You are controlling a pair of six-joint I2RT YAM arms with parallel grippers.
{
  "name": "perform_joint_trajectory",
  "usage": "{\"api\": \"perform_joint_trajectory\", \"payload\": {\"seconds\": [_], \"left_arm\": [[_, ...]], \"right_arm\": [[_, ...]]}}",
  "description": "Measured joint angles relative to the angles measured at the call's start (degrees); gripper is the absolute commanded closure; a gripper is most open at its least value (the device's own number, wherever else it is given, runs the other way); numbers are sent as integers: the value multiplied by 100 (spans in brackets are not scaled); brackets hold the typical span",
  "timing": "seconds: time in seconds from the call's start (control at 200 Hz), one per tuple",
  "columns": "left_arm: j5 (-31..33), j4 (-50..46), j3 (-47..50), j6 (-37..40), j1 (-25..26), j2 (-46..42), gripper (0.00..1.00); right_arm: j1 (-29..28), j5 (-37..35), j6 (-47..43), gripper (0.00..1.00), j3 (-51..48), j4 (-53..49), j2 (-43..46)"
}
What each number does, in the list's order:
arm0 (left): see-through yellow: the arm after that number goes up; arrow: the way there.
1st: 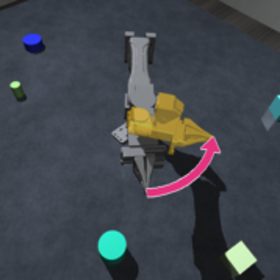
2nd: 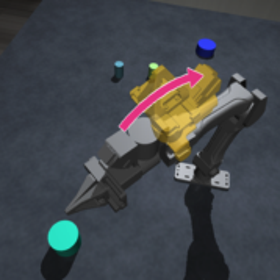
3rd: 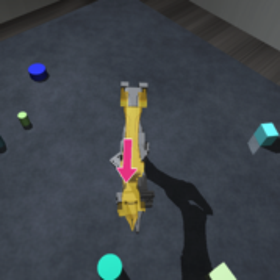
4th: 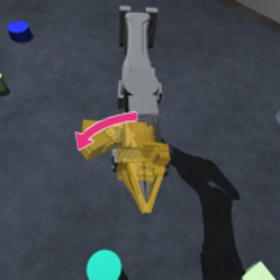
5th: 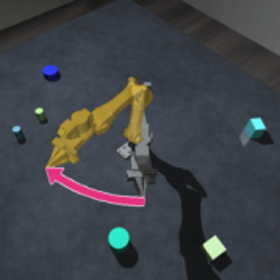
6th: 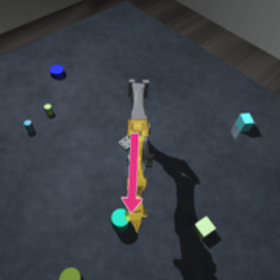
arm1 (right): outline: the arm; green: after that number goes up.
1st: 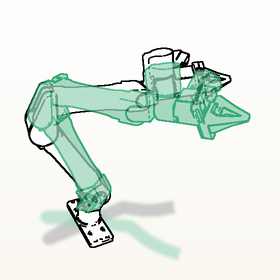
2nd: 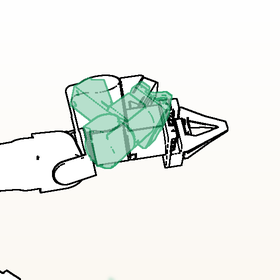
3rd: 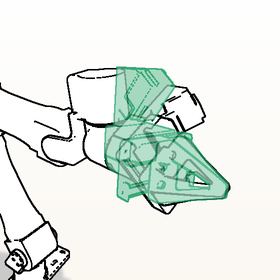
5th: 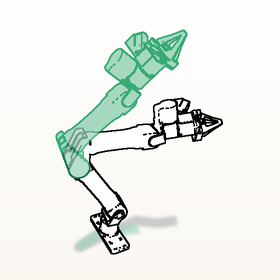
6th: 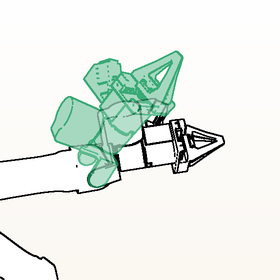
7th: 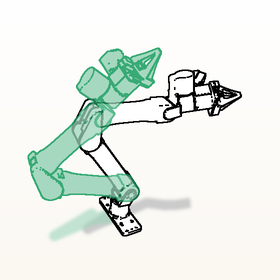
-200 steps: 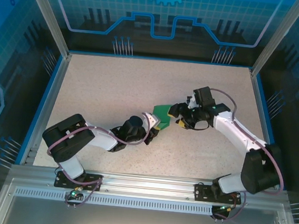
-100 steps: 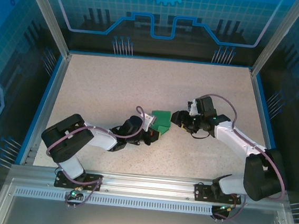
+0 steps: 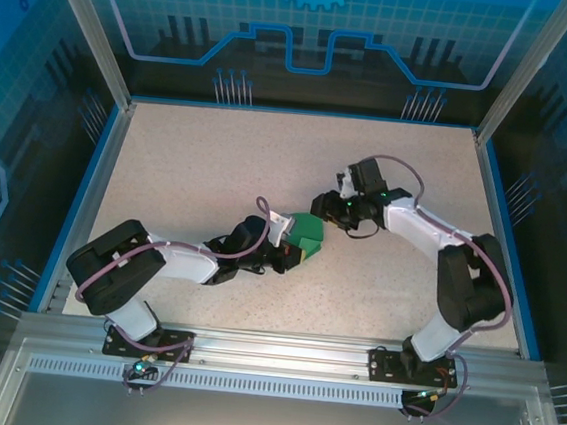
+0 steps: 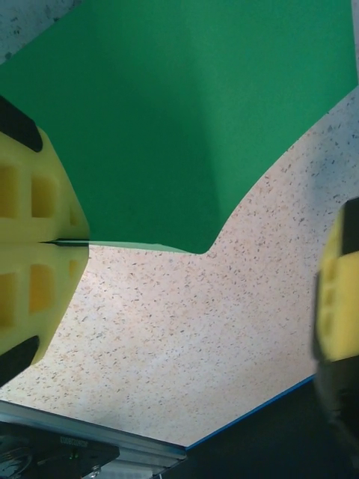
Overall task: Fold a paper plane with a square sheet of paper (pick it up from the middle)
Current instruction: Third fold the triangle at the center of the table.
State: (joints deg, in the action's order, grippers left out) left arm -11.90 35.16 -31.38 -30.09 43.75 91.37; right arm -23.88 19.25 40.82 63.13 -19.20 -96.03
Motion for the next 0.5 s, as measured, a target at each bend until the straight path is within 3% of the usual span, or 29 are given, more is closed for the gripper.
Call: {"api": "perform_joint_trajectory", "payload": {"seconds": [0.295,0.5], "left_arm": [[90,-151,0,-2,-9,7,100],[214,-323,0,-11,-15,24,100]], "right_arm": [[-337,-297,-317,57,1045,-570,-1364],[-374,-542,-476,57,1241,-894,-1799]]}}
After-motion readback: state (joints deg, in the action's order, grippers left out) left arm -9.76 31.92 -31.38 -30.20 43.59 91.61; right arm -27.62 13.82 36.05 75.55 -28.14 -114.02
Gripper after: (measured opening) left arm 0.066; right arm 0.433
